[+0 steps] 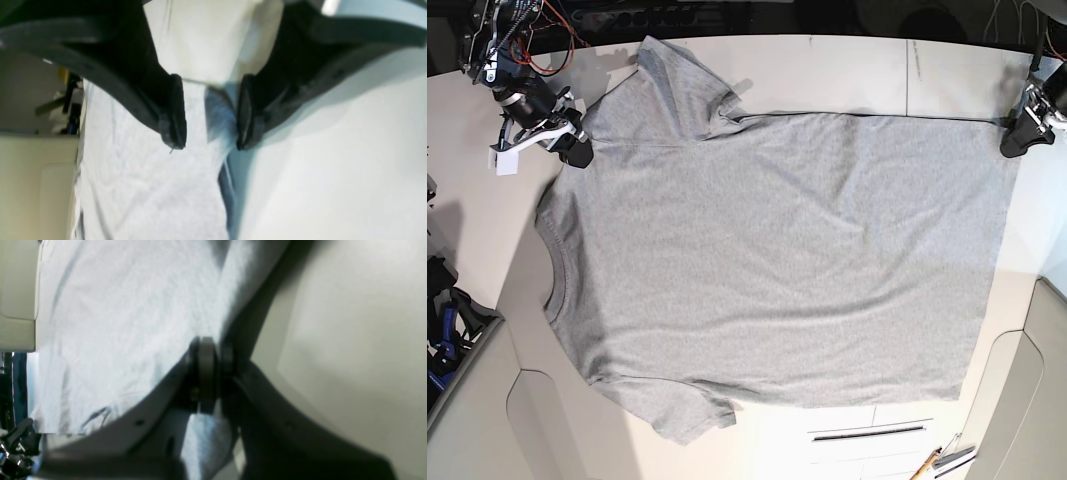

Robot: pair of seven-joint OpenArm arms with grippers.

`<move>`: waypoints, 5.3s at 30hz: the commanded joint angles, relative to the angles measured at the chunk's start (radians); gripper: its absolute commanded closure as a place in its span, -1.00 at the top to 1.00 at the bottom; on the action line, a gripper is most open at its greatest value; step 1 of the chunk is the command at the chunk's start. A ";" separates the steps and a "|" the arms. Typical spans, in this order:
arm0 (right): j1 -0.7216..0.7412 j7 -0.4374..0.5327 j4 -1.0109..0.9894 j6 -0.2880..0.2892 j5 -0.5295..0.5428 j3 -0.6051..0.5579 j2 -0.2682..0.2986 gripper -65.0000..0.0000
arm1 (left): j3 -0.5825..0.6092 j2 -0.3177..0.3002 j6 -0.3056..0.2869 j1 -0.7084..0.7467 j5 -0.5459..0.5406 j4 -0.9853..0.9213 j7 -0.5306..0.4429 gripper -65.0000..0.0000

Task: Fold the T-shirt properly
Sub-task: 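Lift the shoulders and flip the shirt over, laying it flat, then grasp the shirt edge near the collar with both grippers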

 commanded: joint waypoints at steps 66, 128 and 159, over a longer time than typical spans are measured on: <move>0.121 -0.161 0.327 0.030 -0.203 0.011 0.039 -0.22 | -0.138 -0.021 -0.038 0.050 0.153 0.278 -0.048 -0.17; 0.205 -0.224 0.380 0.098 -0.149 -0.229 -0.019 -1.00 | -0.282 -0.021 -0.038 0.051 0.065 0.289 0.014 -0.17; 0.301 -0.399 0.335 0.097 -0.243 -0.221 0.044 0.01 | -0.278 -0.019 -0.038 0.119 0.097 0.289 0.108 -0.17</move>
